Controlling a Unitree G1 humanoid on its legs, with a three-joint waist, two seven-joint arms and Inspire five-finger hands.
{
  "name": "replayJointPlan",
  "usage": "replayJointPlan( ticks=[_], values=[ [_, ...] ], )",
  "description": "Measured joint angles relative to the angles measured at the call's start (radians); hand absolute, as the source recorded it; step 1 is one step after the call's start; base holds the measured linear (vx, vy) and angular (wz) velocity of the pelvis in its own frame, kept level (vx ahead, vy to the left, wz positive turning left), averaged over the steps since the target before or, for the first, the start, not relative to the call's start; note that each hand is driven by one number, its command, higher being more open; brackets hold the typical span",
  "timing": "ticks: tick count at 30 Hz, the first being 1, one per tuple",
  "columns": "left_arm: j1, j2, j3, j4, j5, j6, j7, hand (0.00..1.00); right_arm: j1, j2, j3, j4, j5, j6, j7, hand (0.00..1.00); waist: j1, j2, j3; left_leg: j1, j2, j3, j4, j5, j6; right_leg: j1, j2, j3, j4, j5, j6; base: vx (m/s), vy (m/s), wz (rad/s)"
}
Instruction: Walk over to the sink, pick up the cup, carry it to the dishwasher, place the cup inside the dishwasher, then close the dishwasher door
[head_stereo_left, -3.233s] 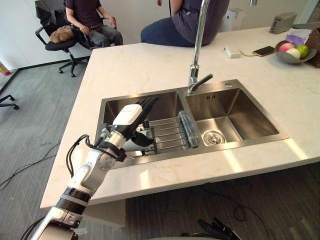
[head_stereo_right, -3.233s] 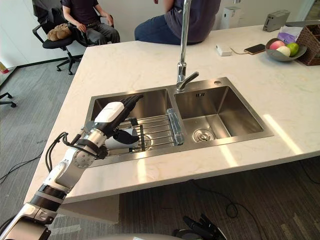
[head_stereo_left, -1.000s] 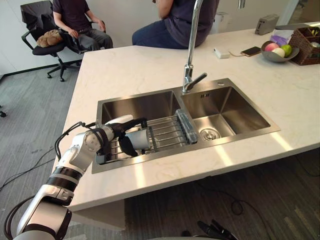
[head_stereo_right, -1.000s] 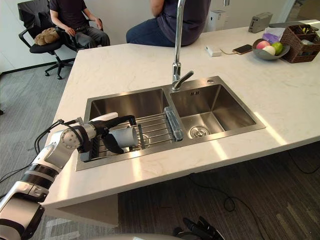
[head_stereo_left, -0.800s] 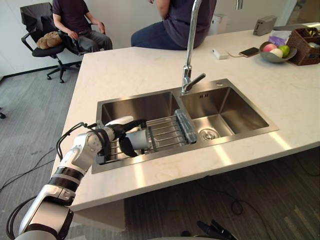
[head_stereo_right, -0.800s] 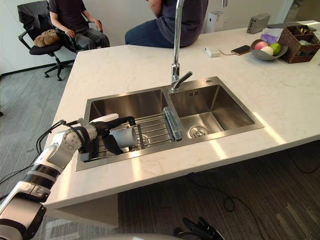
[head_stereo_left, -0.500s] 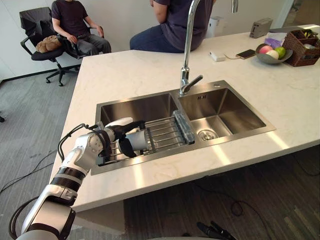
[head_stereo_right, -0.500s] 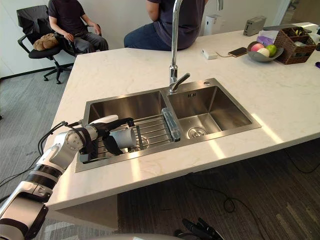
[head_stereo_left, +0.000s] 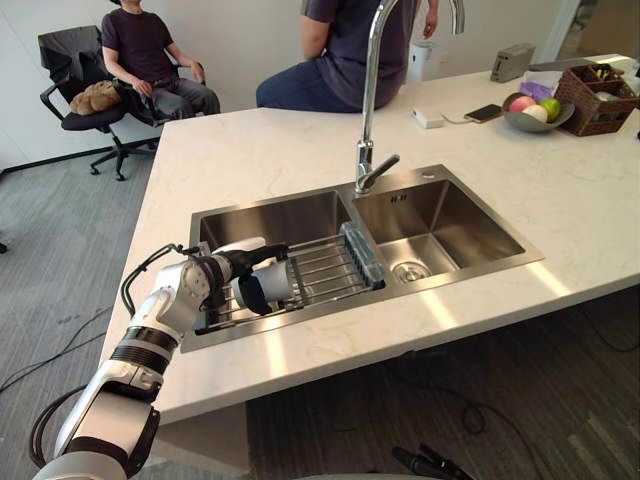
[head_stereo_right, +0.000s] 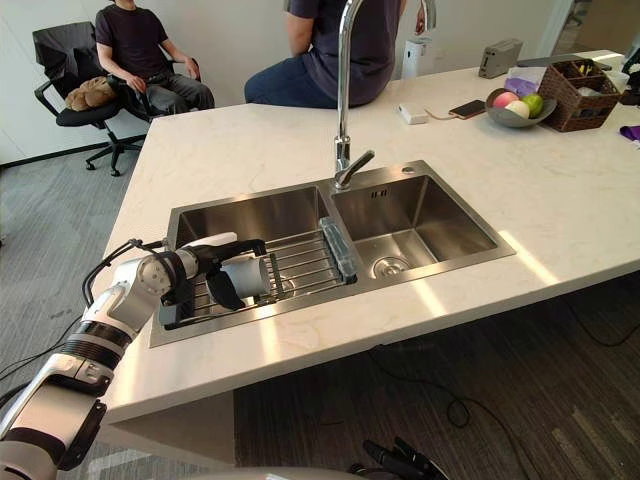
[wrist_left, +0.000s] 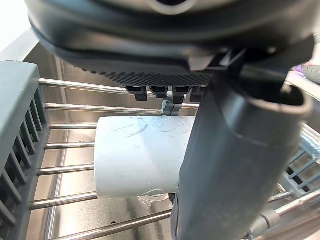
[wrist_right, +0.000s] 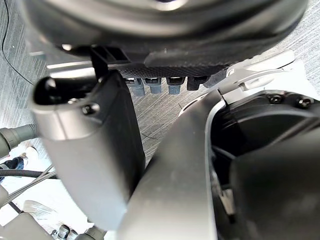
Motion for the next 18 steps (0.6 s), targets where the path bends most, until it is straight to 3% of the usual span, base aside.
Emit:
replayJointPlan(
  ticks=[2, 8, 15, 16, 18],
  values=[
    [-0.001, 0.0, 0.0, 0.0, 0.0, 0.002, -0.009, 1.0, 0.0, -0.001, 0.001, -0.003, 0.0, 0.006, 0.0, 1.0, 0.0, 0.0, 0.0, 0.0, 0.0, 0.0, 0.0, 0.0, 0.0, 0.0, 0.0, 0.0, 0.0, 0.0, 0.0, 0.0, 0.0, 0.0],
    [-0.02, 0.006, 0.008, 0.08, 0.003, 0.096, -0.088, 1.0, -0.008, 0.0, 0.014, -0.017, -0.001, 0.018, -0.001, 1.0, -0.026, 0.006, -0.004, -0.008, 0.001, 0.001, 0.0, 0.001, 0.002, -0.006, 0.001, 0.001, 0.003, 0.002, -0.003, 0.0, 0.0, 0.0],
    [-0.026, 0.02, 0.002, 0.062, 0.002, 0.109, -0.162, 1.0, -0.01, -0.003, 0.025, -0.03, -0.016, 0.026, -0.005, 1.0, -0.027, 0.007, -0.004, -0.007, 0.001, 0.002, 0.005, -0.008, 0.0, -0.004, 0.002, 0.004, 0.003, 0.003, -0.006, 0.0, 0.0, 0.0],
    [-0.026, 0.021, 0.002, 0.061, 0.002, 0.109, -0.166, 0.0, -0.01, -0.006, 0.034, -0.033, -0.016, 0.027, -0.008, 1.0, -0.027, 0.007, -0.004, -0.007, 0.0, 0.002, 0.005, -0.009, 0.0, -0.004, 0.002, 0.004, 0.004, 0.003, -0.006, 0.0, 0.0, 0.0],
    [-0.026, 0.021, 0.001, 0.061, 0.003, 0.114, -0.17, 0.0, -0.011, -0.007, 0.04, -0.037, -0.017, 0.031, -0.01, 1.0, -0.028, 0.007, -0.004, -0.006, 0.0, 0.002, 0.005, -0.008, 0.0, -0.004, 0.002, 0.004, 0.003, 0.003, -0.006, 0.0, 0.0, 0.0]
  ],
)
